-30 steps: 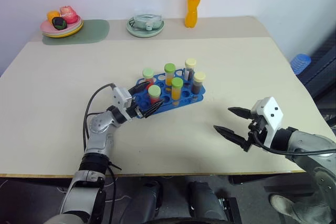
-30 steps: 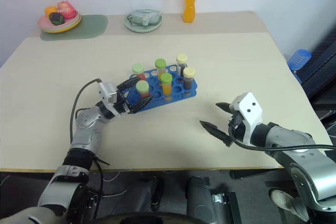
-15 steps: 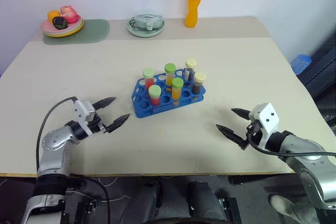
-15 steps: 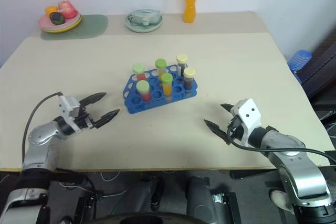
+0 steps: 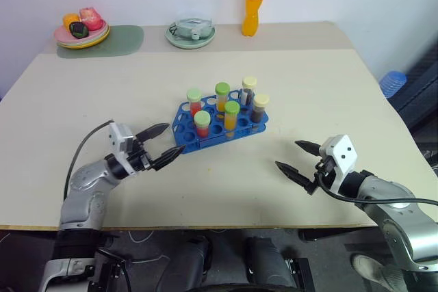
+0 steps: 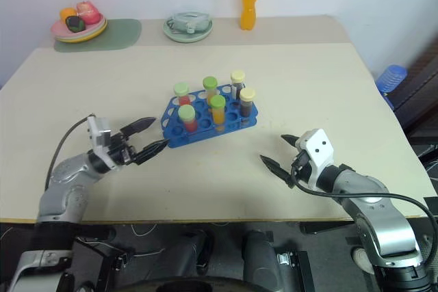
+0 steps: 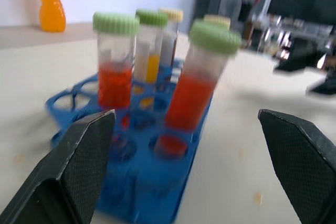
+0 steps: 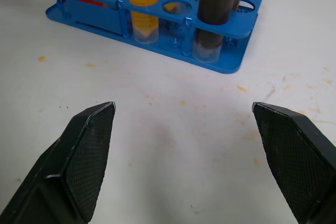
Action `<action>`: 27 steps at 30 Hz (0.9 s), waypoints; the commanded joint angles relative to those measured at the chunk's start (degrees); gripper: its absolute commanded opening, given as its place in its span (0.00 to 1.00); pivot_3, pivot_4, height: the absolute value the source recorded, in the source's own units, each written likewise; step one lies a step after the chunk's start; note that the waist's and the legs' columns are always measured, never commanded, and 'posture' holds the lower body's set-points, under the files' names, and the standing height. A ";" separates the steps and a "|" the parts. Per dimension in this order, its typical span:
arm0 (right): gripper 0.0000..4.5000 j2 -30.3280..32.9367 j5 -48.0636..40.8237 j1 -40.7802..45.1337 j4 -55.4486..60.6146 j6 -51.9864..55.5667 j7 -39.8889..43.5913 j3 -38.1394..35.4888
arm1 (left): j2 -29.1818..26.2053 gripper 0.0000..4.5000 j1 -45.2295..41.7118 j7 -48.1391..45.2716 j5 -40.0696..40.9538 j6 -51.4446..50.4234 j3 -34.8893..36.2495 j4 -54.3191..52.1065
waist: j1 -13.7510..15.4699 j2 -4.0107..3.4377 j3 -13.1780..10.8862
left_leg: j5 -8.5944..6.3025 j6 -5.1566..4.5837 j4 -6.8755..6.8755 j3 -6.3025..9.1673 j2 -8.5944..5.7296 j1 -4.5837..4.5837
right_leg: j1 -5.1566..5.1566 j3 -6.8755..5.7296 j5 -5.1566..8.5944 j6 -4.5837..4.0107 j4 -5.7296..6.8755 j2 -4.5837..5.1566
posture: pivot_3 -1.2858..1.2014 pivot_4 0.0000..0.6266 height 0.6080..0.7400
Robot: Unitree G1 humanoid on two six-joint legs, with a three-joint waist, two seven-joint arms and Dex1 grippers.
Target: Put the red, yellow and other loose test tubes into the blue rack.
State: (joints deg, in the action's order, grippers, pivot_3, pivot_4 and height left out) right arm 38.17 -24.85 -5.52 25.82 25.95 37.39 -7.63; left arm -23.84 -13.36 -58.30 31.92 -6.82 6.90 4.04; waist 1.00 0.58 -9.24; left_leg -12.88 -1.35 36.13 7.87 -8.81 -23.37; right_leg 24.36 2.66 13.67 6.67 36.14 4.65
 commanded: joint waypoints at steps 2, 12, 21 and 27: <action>0.96 -0.51 0.15 -0.23 2.62 -0.62 -0.86 -1.37 | 2.20 0.99 -5.51 5.03 -2.19 -3.05 -3.16 -2.02 | -0.12 0.00 0.00 | 0.00 0.00 0.00 0.00 0.00 0.00 | -0.01 0.00 0.00 0.00 0.00 0.00 | 0.52 0.24 1.00; 0.96 -0.99 0.44 -3.39 4.60 -1.05 -1.89 -3.52 | 4.33 0.99 -12.48 14.13 -9.81 1.15 -3.19 5.98 | -0.16 0.00 0.00 | 0.03 0.03 -0.01 0.00 0.00 0.01 | 0.01 0.01 0.00 0.01 0.02 -0.02 | 0.52 0.24 1.00; 0.96 -1.06 0.39 -4.53 5.29 -0.72 -1.62 -4.22 | -0.50 0.99 -5.99 4.40 -5.58 0.26 -2.77 -1.02 | -0.22 -0.01 0.00 | 0.03 0.03 -0.05 0.00 0.00 0.00 | 0.03 0.01 0.00 0.00 0.02 -0.02 | 0.52 0.24 1.00; 0.96 -0.58 -0.07 -5.77 5.67 -0.49 -1.19 -5.75 | -3.54 0.99 -0.31 3.03 -3.97 0.36 -0.11 -6.21 | -0.15 -0.01 0.00 | 0.02 0.03 -0.04 0.00 0.00 0.00 | 0.02 0.01 0.00 0.00 0.00 0.00 | 0.52 0.24 1.00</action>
State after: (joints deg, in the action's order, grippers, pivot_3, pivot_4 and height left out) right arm 37.20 -23.92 -10.88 29.06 25.90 35.95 -11.10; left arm -26.34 -14.26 -54.93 26.61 -6.94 4.61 0.77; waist 0.84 0.57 -9.24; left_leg -12.86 -1.33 36.08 7.87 -8.81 -23.37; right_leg 24.38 2.67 13.68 6.66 36.14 4.64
